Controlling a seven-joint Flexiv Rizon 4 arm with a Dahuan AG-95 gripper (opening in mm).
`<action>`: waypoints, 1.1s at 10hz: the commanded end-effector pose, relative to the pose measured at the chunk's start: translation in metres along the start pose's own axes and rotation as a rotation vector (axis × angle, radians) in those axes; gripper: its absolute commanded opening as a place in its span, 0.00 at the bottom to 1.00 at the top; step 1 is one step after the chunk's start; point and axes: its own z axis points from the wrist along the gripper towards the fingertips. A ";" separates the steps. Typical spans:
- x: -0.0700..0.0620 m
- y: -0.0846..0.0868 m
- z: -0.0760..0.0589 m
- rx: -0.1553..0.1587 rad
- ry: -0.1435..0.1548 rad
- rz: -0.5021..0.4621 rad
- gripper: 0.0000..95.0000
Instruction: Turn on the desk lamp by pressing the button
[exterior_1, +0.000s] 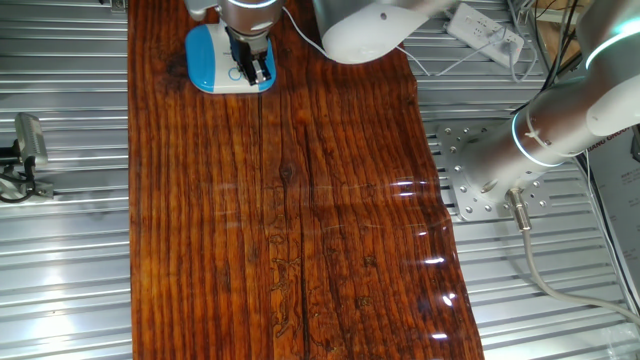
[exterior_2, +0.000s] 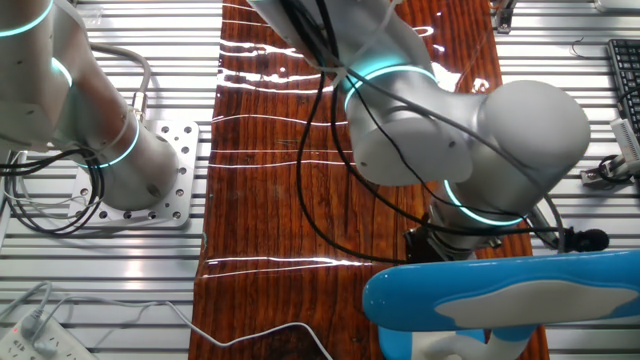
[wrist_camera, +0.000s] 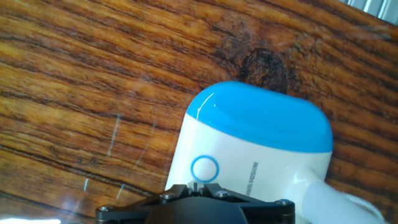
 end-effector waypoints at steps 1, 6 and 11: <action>0.002 0.002 0.015 0.005 -0.008 0.007 0.00; 0.007 0.000 0.012 0.007 -0.005 -0.023 0.00; 0.006 -0.003 0.010 0.013 -0.007 -0.035 0.00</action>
